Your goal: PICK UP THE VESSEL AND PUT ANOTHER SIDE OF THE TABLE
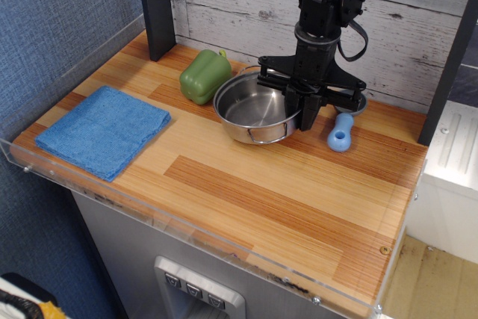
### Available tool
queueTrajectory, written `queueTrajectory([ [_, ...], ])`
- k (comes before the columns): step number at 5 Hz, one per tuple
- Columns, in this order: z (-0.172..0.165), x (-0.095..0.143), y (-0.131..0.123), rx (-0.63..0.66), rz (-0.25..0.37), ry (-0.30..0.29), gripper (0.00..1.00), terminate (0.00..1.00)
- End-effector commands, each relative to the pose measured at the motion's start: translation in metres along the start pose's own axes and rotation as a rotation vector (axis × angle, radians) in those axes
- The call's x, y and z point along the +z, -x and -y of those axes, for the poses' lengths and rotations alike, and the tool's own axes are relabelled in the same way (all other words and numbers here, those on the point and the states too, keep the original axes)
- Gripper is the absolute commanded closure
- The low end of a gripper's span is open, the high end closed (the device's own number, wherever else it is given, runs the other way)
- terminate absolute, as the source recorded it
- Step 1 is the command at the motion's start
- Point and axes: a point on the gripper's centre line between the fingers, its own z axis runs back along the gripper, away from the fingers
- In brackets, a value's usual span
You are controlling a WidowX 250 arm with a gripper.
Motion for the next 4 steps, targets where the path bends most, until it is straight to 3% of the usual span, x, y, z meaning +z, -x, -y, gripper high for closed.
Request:
queueTrajectory([
  [1, -0.0015, 0.0063, -0.0146, 0.002, 0.042, 0.015, 1.00, 0.00],
  [3, -0.0001, -0.0024, -0.0211, 0.002, 0.035, 0.025, 1.00, 0.00],
  [4, 0.0028, -0.0023, -0.0209, -0.024, 0.039, 0.042, 0.00, 0.00],
])
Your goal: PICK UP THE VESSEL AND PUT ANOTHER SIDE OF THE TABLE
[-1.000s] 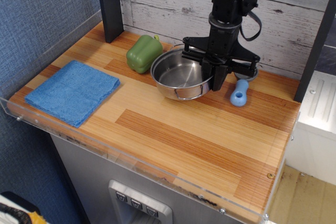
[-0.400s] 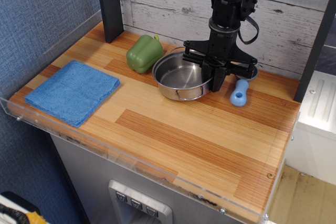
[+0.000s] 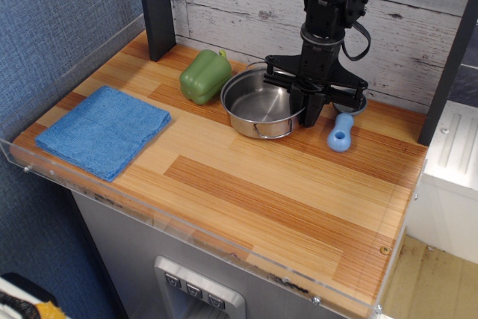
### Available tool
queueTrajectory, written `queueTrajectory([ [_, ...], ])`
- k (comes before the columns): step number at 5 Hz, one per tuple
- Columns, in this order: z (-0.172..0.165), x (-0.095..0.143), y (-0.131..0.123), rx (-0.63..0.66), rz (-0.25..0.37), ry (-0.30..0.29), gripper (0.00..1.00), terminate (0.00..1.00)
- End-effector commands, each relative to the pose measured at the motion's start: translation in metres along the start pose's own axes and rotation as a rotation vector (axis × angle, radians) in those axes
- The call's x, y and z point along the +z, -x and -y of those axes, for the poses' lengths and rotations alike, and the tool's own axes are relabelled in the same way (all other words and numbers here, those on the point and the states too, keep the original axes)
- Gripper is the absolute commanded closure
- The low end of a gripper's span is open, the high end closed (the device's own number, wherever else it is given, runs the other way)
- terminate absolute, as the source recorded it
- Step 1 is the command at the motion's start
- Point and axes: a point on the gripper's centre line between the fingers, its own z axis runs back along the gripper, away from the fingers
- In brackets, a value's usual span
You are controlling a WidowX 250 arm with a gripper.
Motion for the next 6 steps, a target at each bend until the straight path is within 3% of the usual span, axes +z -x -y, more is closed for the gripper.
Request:
queueTrajectory([
  [1, 0.003, 0.015, -0.006, -0.043, 0.057, 0.019, 0.00, 0.00],
  [3, 0.001, 0.033, -0.005, -0.042, 0.093, 0.014, 0.00, 0.00],
  [5, -0.007, 0.120, 0.006, -0.043, 0.221, 0.023, 0.00, 0.00],
  [6, -0.008, 0.136, 0.016, -0.094, 0.177, 0.046, 0.00, 0.00],
])
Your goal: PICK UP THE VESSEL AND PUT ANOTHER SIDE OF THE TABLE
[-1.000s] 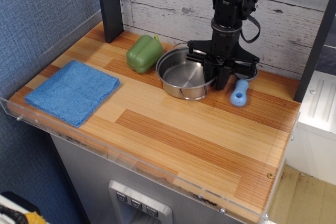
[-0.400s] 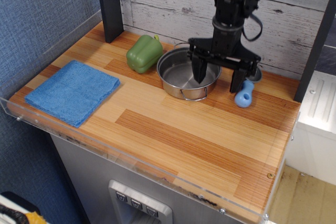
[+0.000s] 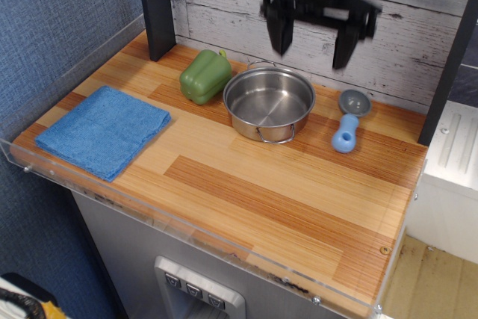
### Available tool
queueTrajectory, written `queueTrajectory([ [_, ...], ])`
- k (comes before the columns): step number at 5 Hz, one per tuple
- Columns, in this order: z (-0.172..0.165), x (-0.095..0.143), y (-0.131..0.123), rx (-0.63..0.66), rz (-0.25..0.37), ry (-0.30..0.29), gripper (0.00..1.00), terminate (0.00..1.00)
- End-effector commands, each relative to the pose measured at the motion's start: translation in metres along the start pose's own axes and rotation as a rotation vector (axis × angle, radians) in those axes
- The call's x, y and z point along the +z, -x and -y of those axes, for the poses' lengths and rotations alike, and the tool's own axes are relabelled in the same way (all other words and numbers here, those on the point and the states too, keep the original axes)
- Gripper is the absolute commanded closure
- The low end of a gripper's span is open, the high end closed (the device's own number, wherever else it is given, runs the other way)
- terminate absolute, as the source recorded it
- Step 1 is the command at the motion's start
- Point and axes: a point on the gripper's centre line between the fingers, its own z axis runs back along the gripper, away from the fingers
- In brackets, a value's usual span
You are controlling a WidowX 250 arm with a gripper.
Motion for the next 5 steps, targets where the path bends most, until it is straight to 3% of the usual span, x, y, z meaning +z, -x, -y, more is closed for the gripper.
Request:
queueTrajectory([
  [1, -0.005, 0.030, 0.021, -0.112, -0.062, 0.075, 0.00, 0.00],
  [3, -0.019, 0.030, 0.036, -0.251, -0.093, 0.096, 0.00, 0.00],
  [4, -0.019, 0.030, 0.036, -0.251, -0.093, 0.096, 0.00, 0.00],
  [5, -0.019, 0.030, 0.036, -0.251, -0.093, 0.096, 0.00, 1.00],
])
